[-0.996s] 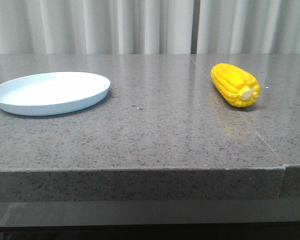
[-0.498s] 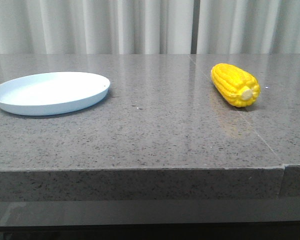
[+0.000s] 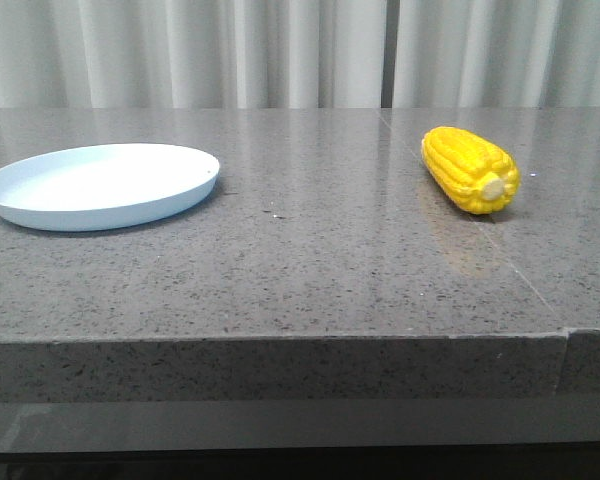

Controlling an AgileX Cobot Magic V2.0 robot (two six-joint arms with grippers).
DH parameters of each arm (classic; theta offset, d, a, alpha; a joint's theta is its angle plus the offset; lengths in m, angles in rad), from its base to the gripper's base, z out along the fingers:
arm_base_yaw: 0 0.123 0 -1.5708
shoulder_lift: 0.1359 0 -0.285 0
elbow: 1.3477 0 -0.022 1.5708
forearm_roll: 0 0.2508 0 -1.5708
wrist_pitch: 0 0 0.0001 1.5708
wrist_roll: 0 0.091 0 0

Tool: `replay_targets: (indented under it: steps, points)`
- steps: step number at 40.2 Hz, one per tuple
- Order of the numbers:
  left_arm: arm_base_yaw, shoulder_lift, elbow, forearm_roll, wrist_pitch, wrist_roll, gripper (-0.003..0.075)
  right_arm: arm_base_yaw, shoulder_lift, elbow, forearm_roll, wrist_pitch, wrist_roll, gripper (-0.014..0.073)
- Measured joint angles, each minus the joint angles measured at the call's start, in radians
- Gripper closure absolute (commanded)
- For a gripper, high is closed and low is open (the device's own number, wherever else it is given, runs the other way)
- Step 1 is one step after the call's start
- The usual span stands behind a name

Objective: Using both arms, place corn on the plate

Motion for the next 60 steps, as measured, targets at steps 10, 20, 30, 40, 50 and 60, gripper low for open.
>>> replay_targets:
  steps: [10, 20, 30, 40, 50, 60]
  points:
    - [-0.101, 0.319, -0.219, 0.000, 0.187, 0.000, 0.0123, 0.000, 0.000, 0.000, 0.000, 0.000, 0.000, 0.0035]
    - [-0.155, 0.672, -0.468, -0.010, 0.418, 0.000, 0.0123, 0.000, 0.000, 0.000, 0.000, 0.000, 0.000, 0.0035]
    - [-0.155, 0.954, -0.662, -0.030, 0.563, 0.000, 0.0124, 0.000, 0.000, 0.000, 0.000, 0.000, 0.000, 0.0035]
    - [-0.155, 1.086, -0.712, -0.036, 0.579, 0.000, 0.0332, 0.000, 0.000, 0.000, 0.000, 0.000, 0.000, 0.0035]
    - [-0.155, 1.108, -0.719, -0.036, 0.576, 0.000, 0.0645, 0.000, 0.000, 0.000, 0.000, 0.000, 0.000, 0.0035]
    - [-0.155, 1.108, -0.724, -0.058, 0.529, -0.007, 0.0741, 0.000, 0.000, 0.000, 0.000, 0.000, 0.000, 0.0035]
